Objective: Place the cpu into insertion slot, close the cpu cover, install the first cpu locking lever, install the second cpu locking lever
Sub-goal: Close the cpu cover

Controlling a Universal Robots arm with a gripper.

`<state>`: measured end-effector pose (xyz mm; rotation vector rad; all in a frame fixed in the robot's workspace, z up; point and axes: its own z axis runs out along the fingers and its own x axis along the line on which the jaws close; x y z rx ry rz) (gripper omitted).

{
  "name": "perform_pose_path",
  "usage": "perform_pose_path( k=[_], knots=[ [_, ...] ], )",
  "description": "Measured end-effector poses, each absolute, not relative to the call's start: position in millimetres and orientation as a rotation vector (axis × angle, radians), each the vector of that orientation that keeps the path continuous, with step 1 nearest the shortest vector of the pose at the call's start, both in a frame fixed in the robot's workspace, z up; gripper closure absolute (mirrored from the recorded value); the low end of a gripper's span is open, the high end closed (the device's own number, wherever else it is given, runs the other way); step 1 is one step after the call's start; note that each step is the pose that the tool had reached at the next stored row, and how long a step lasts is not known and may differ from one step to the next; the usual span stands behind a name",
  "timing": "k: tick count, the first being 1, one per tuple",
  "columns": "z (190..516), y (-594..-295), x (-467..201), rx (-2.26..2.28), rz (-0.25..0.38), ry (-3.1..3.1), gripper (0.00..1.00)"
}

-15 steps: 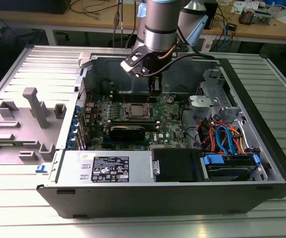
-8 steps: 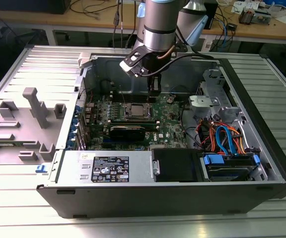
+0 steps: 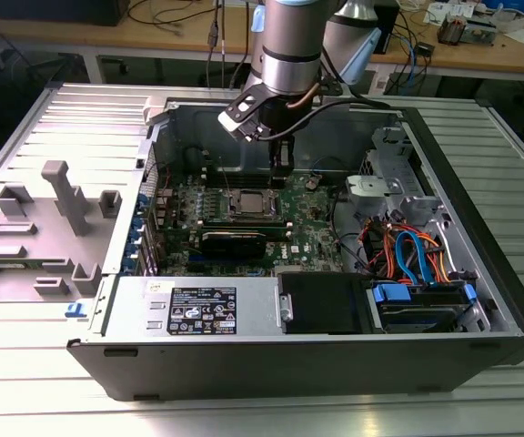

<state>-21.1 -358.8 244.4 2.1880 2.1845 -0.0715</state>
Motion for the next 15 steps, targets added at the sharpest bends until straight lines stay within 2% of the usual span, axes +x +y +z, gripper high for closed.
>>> perform_pose_path(
  k=[15],
  knots=[
    [244.4, -358.9, -25.4, 2.188, -0.072, 2.184, 0.89]
  ],
)
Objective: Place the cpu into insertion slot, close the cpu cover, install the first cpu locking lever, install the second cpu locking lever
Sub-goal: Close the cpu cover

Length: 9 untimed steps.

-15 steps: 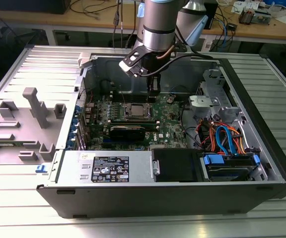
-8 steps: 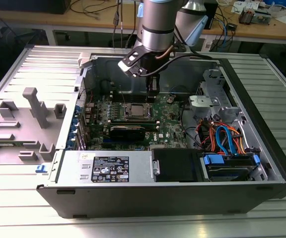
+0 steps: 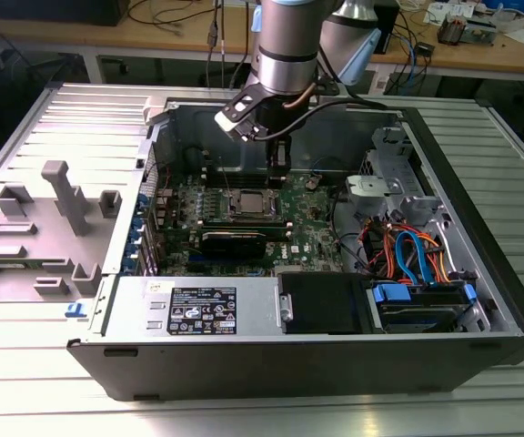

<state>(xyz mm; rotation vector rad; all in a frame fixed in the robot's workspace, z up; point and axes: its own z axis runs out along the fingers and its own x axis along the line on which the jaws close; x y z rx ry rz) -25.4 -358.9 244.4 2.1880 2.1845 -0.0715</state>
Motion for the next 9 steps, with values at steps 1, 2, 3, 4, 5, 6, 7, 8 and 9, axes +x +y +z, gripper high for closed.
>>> perform_pose_path(
  k=[1, 2, 3, 4, 5, 6, 7, 8, 9],
  knots=[
    [244.4, -358.9, -25.6, 2.188, -0.072, 2.184, 0.89],
    [244.4, -358.8, -25.7, 2.188, -0.072, 2.184, 0.89],
    [244.4, -358.8, -25.8, 2.188, -0.071, 2.184, 0.89],
    [244.4, -358.8, -26.0, 2.188, -0.071, 2.184, 0.89],
    [244.4, -358.9, -26.1, 2.188, -0.071, 2.184, 0.89],
    [244.4, -358.9, -26.4, 2.188, -0.071, 2.184, 0.89],
    [244.4, -358.8, -26.4, 2.188, -0.071, 2.185, 0.89],
    [244.3, -358.9, -27.0, 2.188, -0.071, 2.184, 0.89],
    [243.9, -358.9, -28.6, 2.188, -0.072, 2.185, 0.89]
  ],
)
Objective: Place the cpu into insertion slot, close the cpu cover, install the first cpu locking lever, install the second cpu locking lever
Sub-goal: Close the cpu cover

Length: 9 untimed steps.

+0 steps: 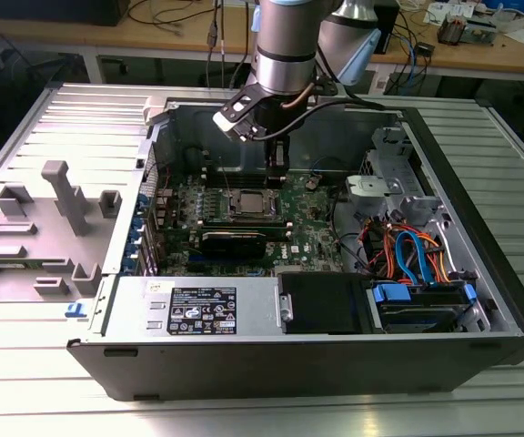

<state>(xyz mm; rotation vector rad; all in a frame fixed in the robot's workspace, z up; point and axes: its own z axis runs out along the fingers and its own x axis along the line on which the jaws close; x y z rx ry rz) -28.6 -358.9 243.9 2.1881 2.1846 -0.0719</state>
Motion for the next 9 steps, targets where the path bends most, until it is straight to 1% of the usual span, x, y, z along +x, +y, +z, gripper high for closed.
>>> perform_pose_path(
  k=[9],
  knots=[
    [238.2, -358.9, -35.6, 2.19, -0.085, 2.192, 0.89]
  ],
)
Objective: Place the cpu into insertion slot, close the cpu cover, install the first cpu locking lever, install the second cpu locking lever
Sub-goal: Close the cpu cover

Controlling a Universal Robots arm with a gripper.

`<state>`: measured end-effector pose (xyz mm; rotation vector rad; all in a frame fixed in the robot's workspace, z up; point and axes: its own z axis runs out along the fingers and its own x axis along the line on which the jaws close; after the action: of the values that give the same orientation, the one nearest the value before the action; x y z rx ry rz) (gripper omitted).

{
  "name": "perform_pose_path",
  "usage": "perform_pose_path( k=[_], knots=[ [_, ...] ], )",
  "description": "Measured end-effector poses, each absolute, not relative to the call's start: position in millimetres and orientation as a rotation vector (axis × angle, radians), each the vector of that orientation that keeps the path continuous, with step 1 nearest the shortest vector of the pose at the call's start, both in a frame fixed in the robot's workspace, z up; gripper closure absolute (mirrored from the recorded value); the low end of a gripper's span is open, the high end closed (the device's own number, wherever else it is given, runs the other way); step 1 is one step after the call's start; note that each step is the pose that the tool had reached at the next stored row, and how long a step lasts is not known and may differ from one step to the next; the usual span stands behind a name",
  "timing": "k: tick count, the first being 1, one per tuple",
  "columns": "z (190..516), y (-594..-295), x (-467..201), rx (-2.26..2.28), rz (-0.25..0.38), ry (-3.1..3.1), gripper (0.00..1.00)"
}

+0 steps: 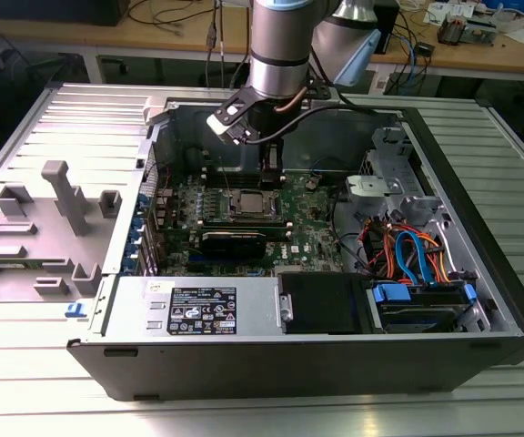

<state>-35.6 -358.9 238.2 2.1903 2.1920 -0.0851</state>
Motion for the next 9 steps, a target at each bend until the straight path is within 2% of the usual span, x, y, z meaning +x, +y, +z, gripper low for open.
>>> perform_pose_path(
  k=[9],
  knots=[
    [232.7, -359.3, -45.5, 2.183, -0.084, 2.2, 0.89]
  ],
)
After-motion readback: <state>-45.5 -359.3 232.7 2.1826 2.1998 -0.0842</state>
